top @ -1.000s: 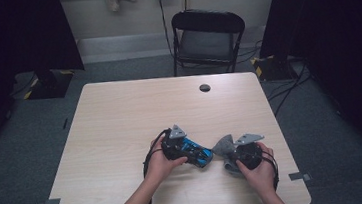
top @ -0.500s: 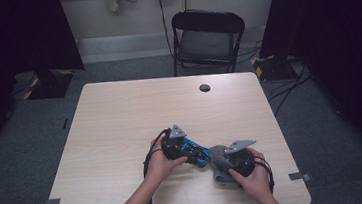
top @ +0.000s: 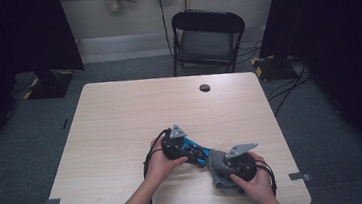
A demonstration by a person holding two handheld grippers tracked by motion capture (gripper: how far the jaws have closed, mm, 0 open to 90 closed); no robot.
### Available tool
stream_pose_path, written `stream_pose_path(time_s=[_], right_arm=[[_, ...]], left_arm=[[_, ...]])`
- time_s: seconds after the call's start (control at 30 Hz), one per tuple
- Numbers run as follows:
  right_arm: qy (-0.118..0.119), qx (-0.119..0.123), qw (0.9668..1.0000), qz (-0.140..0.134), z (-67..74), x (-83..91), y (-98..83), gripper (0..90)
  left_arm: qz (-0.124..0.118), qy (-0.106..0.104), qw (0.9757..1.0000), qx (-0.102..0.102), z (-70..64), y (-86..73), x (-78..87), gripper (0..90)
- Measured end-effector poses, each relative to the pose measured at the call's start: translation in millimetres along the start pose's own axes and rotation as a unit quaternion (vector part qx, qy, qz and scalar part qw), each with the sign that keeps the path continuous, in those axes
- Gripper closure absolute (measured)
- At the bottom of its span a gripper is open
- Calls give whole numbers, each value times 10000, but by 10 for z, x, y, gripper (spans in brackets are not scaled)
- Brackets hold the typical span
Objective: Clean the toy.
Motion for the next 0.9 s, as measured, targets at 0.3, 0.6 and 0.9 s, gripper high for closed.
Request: stream_pose_path(time_s=[0.3,0.6,0.9], right_arm=[[-146,-142,9992,-333,-191,274,75,714],[914,404,9950,-35,117,74,56,712],[354,164,9992,35,-31,-96,68,714]], left_arm=[[-15,-4,10000,-5,6,-4,2,104],[-23,7,10000,-15,2,-6,5,104],[-59,96,9999,7,45,-15,33,106]])
Point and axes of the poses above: each handheld gripper's, and its own axes: x roughly backward along the jaws, y roughly out of its top, z roughly to its left, the point moved 3 cm from there along -x, roughly forward along the jaws, and after that the axes turned 13 degrees about -z, right-handed, at the moved point
